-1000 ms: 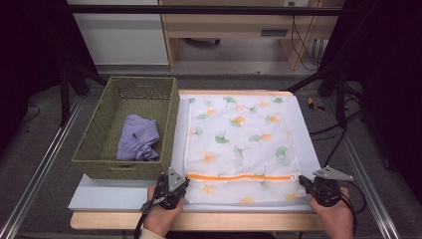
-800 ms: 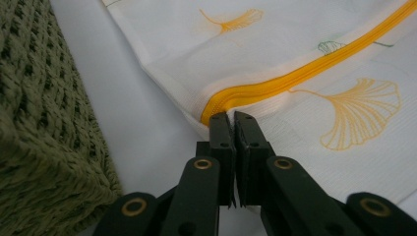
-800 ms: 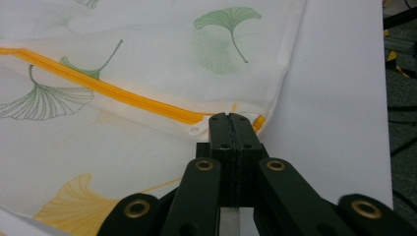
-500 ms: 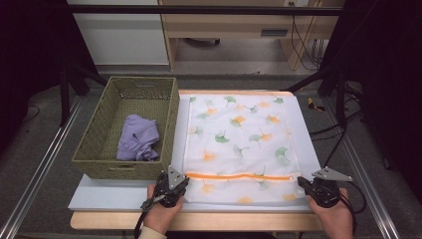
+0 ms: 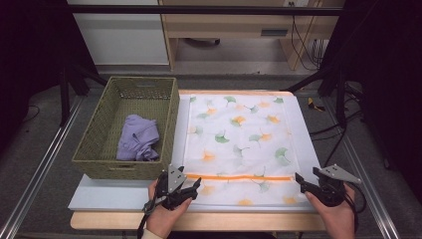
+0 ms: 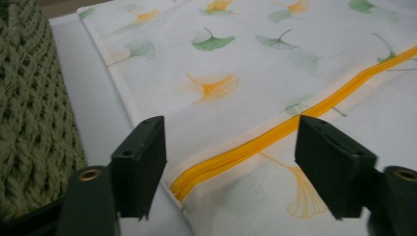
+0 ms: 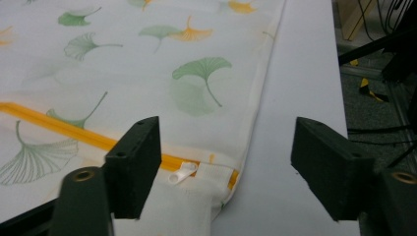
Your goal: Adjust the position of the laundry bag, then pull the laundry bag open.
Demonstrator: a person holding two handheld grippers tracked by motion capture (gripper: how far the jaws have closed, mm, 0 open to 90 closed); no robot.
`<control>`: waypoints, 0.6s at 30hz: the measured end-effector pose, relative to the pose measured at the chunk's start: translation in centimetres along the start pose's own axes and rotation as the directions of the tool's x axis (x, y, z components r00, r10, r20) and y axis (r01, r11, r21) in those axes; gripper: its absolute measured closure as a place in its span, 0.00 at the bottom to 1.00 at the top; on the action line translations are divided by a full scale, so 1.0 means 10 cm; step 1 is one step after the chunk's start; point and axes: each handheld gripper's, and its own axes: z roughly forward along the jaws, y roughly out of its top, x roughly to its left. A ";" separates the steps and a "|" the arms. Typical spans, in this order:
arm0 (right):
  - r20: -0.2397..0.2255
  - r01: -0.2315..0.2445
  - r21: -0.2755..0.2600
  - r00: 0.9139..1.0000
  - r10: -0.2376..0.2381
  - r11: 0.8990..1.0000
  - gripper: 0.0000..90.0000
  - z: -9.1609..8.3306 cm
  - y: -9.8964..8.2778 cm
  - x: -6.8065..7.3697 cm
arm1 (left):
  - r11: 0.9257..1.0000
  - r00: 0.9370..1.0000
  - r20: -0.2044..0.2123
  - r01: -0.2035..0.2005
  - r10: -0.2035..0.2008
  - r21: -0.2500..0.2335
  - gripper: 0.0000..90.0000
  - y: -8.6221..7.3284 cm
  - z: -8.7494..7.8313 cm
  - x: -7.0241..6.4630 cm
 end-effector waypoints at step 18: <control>-0.025 -0.051 0.068 0.998 0.053 0.996 0.61 0.12 -0.04 -0.09 | 1.000 0.998 0.062 -0.008 0.010 -0.025 0.12 0.01 0.02 -0.08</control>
